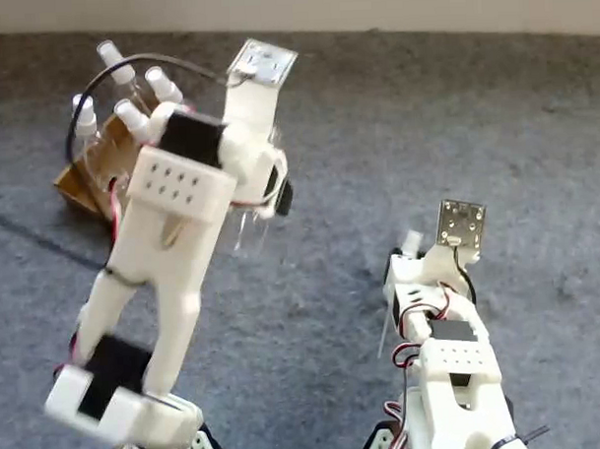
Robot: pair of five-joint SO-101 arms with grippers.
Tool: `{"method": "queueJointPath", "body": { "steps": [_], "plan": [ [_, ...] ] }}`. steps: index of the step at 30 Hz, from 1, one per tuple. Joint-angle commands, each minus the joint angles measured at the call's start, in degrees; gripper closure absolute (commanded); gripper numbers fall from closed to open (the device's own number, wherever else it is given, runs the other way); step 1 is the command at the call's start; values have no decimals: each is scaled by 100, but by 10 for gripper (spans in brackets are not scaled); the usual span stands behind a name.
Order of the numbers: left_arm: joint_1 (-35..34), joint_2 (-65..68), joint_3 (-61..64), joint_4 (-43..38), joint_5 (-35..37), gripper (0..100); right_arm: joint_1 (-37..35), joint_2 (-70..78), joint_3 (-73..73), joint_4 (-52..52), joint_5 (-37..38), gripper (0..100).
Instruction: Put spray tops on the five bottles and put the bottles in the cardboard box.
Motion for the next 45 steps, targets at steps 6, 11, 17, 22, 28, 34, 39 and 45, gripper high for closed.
{"method": "queueJointPath", "body": {
  "steps": [6, 11, 17, 22, 28, 34, 39, 45],
  "plan": [
    [13, -2774, 2712, -264, -1152, 927, -101, -84, -251, -110, -53, 985],
    [4, -3952, 4303, -1697, -1354, 927, -400, -84, -602, -110, -53, 985],
    [-22, -4980, 6246, -3604, -1345, 927, -822, -84, -1068, -110, -53, 985],
    [13, -5464, 7547, -5090, -1327, 928, -1015, -84, -1684, -110, -62, 985],
    [593, -5851, 8804, -6725, -1327, 927, -1059, -84, -2615, -110, -844, 985],
    [1385, -6281, 10070, -8466, -1319, 930, -1490, -84, -3231, -110, -721, 985],
    [1543, -6527, 10237, -8668, -1319, 930, -1543, -84, -3670, -101, -730, 985],
    [1516, -6536, 10396, -8695, -1319, 930, -1534, -84, -4101, -101, -712, 985]
  ]
}}
